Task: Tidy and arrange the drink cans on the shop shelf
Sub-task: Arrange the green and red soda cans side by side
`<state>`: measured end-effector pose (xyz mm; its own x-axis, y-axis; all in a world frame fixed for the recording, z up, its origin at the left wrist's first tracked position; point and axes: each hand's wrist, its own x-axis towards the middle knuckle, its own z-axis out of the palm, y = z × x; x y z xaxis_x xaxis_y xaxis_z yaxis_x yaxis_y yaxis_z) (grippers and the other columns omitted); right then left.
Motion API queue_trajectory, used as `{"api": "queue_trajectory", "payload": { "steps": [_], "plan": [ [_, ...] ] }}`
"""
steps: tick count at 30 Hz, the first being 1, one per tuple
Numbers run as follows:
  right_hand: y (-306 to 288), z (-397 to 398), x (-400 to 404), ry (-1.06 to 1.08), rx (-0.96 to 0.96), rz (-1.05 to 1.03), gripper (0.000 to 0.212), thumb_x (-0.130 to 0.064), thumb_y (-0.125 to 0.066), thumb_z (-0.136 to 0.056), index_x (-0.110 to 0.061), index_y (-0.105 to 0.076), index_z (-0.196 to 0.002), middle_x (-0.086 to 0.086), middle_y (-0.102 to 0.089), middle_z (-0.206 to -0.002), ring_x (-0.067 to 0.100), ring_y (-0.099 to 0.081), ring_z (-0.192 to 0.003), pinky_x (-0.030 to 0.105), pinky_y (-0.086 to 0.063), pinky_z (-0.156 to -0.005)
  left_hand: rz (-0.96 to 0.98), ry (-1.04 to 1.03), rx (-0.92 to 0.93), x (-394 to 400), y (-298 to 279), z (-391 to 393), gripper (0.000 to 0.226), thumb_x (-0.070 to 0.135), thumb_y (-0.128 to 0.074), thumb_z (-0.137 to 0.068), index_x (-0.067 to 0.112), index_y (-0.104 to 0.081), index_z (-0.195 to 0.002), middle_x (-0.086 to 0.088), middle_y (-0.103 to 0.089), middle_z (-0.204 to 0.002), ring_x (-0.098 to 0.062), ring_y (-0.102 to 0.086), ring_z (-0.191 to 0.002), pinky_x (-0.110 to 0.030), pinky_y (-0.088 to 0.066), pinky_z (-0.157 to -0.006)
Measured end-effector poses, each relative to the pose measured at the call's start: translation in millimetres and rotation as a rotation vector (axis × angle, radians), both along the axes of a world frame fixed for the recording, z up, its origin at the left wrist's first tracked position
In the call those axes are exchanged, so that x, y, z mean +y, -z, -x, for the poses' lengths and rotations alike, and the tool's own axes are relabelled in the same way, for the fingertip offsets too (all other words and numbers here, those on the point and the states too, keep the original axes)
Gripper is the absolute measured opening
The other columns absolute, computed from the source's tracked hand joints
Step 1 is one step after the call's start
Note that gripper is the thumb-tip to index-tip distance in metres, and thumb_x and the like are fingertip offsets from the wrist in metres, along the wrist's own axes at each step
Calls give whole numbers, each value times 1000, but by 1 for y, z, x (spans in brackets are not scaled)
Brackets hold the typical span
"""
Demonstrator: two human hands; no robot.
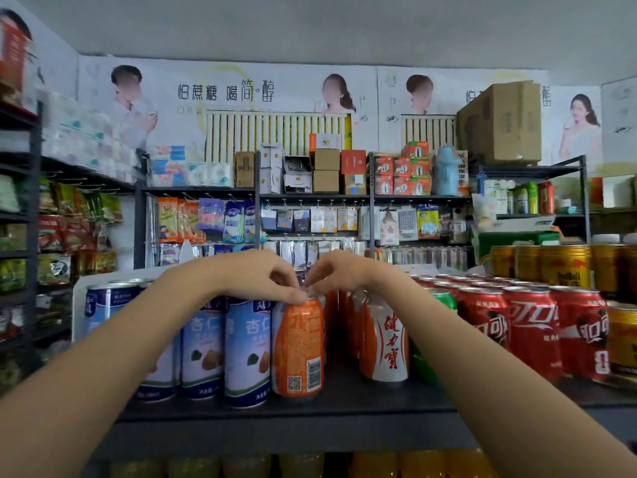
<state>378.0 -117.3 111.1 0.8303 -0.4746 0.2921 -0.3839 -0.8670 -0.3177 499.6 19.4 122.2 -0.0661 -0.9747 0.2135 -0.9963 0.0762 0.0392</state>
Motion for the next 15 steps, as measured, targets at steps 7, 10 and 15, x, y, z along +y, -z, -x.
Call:
{"api": "queue_trajectory", "payload": {
  "steps": [7, 10, 15],
  "plan": [
    [-18, -16, -26, 51, -73, -105, 25, -23, -58, -91, -11, -64, -112, 7, -59, -122, 22, -56, -105, 35, -48, -92, 56, 57, 107, -10, 1, -12, 49, 67, -48, -78, 24, -70, -87, -6, -67, -91, -18, -63, -88, -29, -48, -86],
    [-17, -34, -37, 152, 109, 84, 25, -21, -64, -86, -16, -65, -110, 4, -58, -122, 24, -55, -109, 40, -48, -94, 163, 7, 127, -21, -4, -15, 38, 56, -45, -87, 28, -71, -86, -3, -62, -75, -18, -58, -69, -31, -46, -74],
    [-16, -48, -50, 171, 242, 117, 24, -21, -62, -87, -18, -65, -110, 1, -62, -106, 13, -57, -81, 25, -47, -72, -42, -37, 23, -44, -9, -13, 19, 22, -60, -88, 14, -69, -103, 6, -67, -97, -7, -58, -88, -27, -46, -88]
  ]
}}
